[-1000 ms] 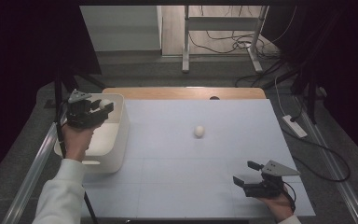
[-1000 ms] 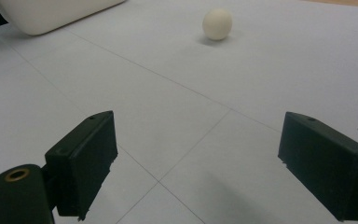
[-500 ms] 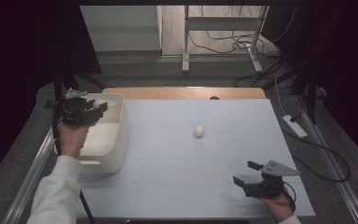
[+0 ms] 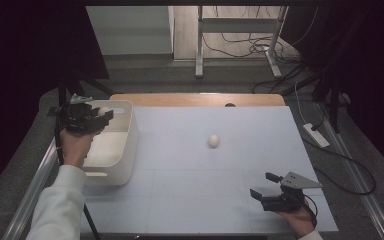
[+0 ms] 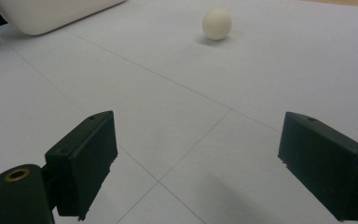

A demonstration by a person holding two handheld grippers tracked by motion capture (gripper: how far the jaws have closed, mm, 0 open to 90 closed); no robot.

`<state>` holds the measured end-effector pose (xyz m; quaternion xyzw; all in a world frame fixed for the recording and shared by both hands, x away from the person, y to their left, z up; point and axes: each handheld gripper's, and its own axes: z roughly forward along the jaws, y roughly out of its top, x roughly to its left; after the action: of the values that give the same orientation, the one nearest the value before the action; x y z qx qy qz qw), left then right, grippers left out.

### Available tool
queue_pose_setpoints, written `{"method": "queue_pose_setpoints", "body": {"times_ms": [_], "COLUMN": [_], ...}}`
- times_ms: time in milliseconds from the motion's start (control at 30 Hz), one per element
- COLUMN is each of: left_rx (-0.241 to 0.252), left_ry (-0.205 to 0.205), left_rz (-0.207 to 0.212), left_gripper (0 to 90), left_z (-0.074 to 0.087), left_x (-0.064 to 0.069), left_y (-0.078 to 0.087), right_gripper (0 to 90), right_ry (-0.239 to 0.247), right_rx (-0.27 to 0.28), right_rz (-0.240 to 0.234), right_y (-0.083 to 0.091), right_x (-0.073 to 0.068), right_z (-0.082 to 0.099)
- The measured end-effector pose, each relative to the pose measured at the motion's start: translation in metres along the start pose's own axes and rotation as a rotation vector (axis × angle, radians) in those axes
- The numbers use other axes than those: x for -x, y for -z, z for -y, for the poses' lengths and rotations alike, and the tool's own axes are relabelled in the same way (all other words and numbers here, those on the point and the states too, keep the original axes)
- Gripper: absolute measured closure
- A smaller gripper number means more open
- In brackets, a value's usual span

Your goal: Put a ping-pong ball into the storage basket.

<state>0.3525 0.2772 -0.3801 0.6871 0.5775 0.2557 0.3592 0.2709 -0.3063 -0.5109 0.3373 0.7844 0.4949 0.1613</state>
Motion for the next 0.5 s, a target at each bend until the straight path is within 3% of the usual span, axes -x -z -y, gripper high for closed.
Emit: {"method": "queue_pose_setpoints", "body": {"times_ms": [500], "left_rx": [-0.098], "left_ry": [-0.013], "left_rz": [0.004], "left_gripper": [50.3], "left_z": [-0.001], "left_x": [-0.002], "left_y": [-0.013], "right_gripper": [11.2], "right_ry": [0.000], "right_rx": [-0.001], "right_rz": [0.001], "right_y": [0.000], "right_x": [0.000], "right_z": [0.000]}}
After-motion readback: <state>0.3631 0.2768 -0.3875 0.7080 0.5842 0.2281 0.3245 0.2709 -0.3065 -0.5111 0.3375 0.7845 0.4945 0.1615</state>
